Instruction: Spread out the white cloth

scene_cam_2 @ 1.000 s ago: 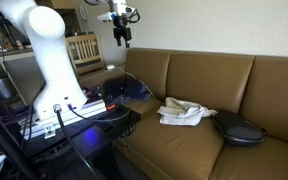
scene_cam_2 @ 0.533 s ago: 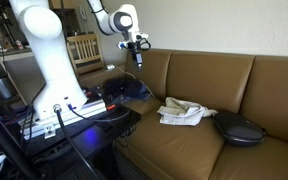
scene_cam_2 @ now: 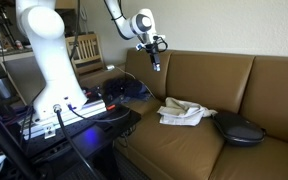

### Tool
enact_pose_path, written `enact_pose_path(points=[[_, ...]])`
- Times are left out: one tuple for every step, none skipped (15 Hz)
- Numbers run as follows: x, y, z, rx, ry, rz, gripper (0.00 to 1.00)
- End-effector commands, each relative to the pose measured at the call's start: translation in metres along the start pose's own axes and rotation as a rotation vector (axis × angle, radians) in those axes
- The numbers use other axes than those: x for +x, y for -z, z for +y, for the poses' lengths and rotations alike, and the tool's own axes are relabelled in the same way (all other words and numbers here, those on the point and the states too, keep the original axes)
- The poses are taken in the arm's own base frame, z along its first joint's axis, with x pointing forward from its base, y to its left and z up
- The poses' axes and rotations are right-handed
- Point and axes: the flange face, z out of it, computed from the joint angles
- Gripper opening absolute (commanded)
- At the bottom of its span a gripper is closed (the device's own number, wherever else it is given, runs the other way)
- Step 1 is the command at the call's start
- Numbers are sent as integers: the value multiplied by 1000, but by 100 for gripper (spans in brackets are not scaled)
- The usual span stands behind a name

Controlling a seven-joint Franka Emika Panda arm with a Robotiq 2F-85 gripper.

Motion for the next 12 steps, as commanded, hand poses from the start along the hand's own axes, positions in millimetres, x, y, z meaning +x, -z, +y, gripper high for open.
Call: enact_pose_path(points=[[16,-34,1,-69,-109,6,100],[22,-58,5,-81,-170,-16,100],[27,-78,10,-95,-220,-58,100],[34,-95,13,-106,-281,-66,100],[38,-113,14,-116,-330,-109,100],[42,-131,14,-122,-384,-147,100],[47,-149,11,-129,-435,-180,100],[49,-165,10,-133,-491,-206,100],[51,-183,7,-143,-537,-245,100],[52,-193,5,-157,-580,-279,100],[52,-204,4,-175,-627,-308,100],[53,-213,0,-194,-670,-344,100]])
